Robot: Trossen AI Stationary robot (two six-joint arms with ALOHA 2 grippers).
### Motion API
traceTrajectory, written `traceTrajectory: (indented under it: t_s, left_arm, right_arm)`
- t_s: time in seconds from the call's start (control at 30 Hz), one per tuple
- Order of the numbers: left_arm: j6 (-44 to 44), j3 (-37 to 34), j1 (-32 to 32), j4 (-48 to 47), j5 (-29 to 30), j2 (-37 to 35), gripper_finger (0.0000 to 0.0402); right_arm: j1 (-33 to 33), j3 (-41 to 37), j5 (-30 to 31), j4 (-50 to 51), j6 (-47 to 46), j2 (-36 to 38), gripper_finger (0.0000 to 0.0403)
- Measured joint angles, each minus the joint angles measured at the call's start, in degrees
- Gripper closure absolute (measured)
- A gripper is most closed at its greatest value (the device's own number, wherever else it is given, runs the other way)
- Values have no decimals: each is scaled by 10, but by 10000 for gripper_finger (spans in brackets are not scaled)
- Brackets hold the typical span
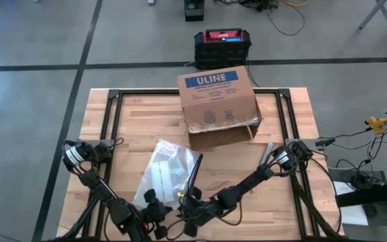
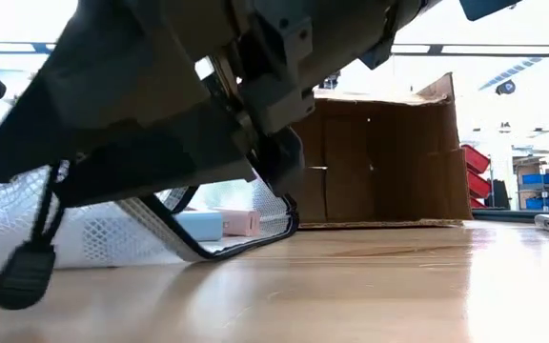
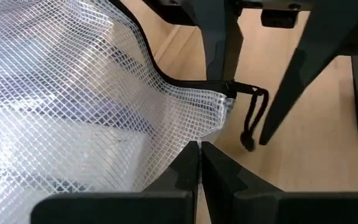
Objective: Unpack boxes
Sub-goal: Close the white zip bag
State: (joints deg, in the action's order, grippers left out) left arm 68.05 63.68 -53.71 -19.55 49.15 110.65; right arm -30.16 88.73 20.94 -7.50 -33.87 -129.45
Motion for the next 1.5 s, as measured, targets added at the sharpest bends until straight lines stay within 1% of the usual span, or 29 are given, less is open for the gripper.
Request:
traceTrajectory:
  t_s: [0.07, 0.13, 0.2, 0.3, 0.33, 0.53, 0.63, 0.8, 0.87, 0.93, 1.13, 1.3, 1.43, 1.5]
  left_arm:
    - [0, 0, 0, 0, 0, 0, 401]
    - [0, 0, 0, 0, 0, 0, 401]
    - [0, 0, 0, 0, 0, 0, 401]
    - [0, 0, 0, 0, 0, 0, 401]
    - [0, 0, 0, 0, 0, 0, 401]
    - [-8, -1, -4, 0, -2, 0, 401]
    - [-57, 2, -13, 7, -2, 0, 401]
    - [-174, 38, -13, 12, -6, 0, 396]
    - [-210, 50, -11, 12, -6, 0, 382]
    - [-229, 58, -10, 13, -5, -1, 362]
    - [-222, 61, 1, 20, -6, -1, 292]
    - [-221, 61, 12, 51, -10, -1, 243]
    - [-220, 60, 15, 71, -66, -1, 217]
    - [-212, 60, 14, 72, -73, 0, 210]
  right_arm:
    - [3, 0, 1, 4, 0, 0, 279]
    - [4, 0, 1, 13, 3, 0, 291]
    - [4, 0, -3, 25, 9, 0, 317]
    - [3, 0, -24, 41, 21, 0, 380]
    - [3, 0, -29, 46, 29, 0, 391]
    - [2, 0, -29, 85, 48, 0, 401]
    - [2, 0, -32, 93, 58, 0, 402]
    - [0, 0, -38, 92, 81, 0, 403]
    - [0, 0, -40, 93, 85, 0, 403]
    - [1, 0, -40, 93, 93, 0, 403]
    - [-1, 0, -40, 92, 113, 0, 403]
    - [-1, 0, -40, 92, 117, 0, 403]
    - [-1, 0, -40, 98, 115, 0, 403]
    - [-1, 0, -39, 101, 111, 0, 403]
